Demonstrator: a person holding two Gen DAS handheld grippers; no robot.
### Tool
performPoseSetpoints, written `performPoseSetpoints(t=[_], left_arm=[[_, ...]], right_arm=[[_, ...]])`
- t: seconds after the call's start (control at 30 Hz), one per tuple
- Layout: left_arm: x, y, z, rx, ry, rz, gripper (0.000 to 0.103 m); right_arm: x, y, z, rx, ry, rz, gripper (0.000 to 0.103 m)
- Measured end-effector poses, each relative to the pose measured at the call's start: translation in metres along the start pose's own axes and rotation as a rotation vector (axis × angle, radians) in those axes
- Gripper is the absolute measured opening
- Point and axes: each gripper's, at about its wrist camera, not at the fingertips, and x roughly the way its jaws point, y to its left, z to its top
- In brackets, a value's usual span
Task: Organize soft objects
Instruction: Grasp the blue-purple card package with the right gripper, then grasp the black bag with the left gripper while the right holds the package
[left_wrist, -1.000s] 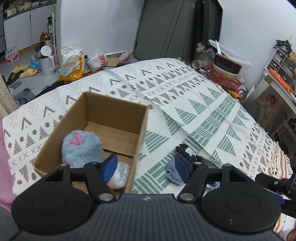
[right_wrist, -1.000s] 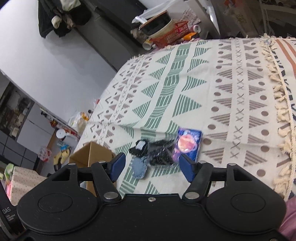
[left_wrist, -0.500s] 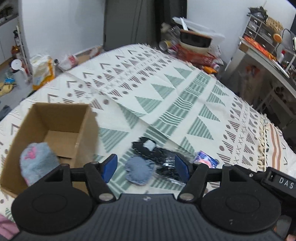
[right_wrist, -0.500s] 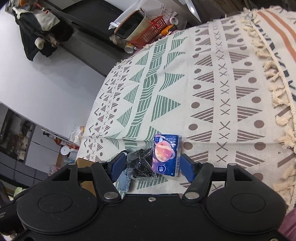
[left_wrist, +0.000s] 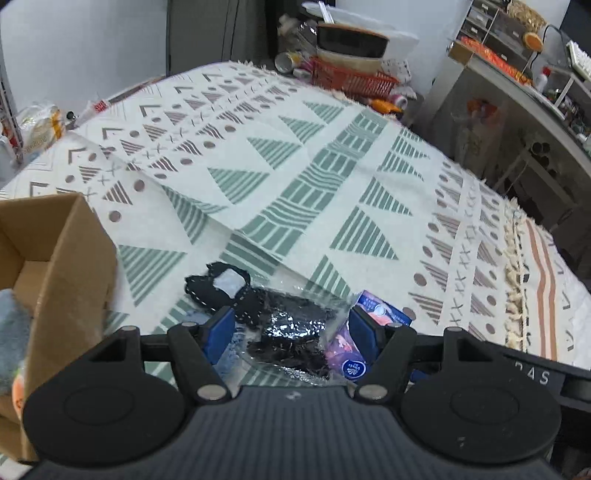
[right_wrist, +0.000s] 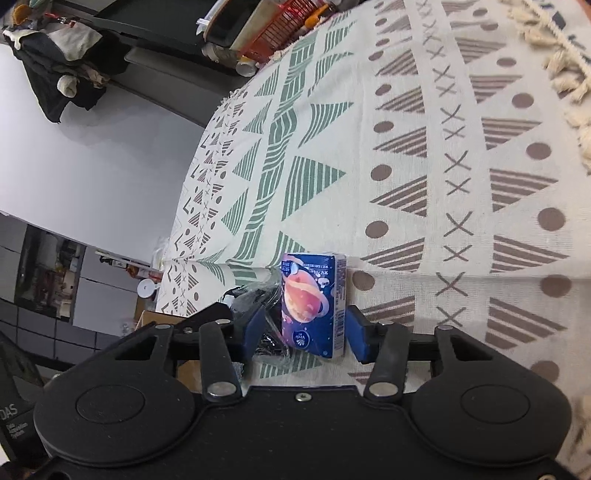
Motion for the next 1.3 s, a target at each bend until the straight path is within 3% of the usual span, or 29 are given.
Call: performPoseSetpoints(t=[0.3, 0.63, 0.8, 1.0, 1.3], left_arm=[[0.030, 0.001, 0.000, -0.032, 0.055, -0.006, 0.066], [0.050, -0.001, -0.008, 0.013, 0.059, 0.023, 0.063], [0.046, 0.000, -0.009, 0.013, 0.055, 0.012, 0.045], [0.032, 0.004, -0.010, -0.010, 0.034, -0.005, 0.042], [-0.003, 0.016, -0.010, -0.037, -0.007, -0.018, 0.042]], right_arm=[[0.013, -0.019, 0.006, 0.056, 0.028, 0.025, 0.045], [0.023, -0.020, 0.007, 0.050, 0.038, 0.035, 0.043], [0.027, -0.014, 0.004, 0.014, 0.039, 0.016, 0.029], [0.020, -0.006, 0.000, -0.022, 0.017, 0.001, 0.022], [-0.006, 0.011, -0.011, -0.073, -0.053, -0.047, 0.022]])
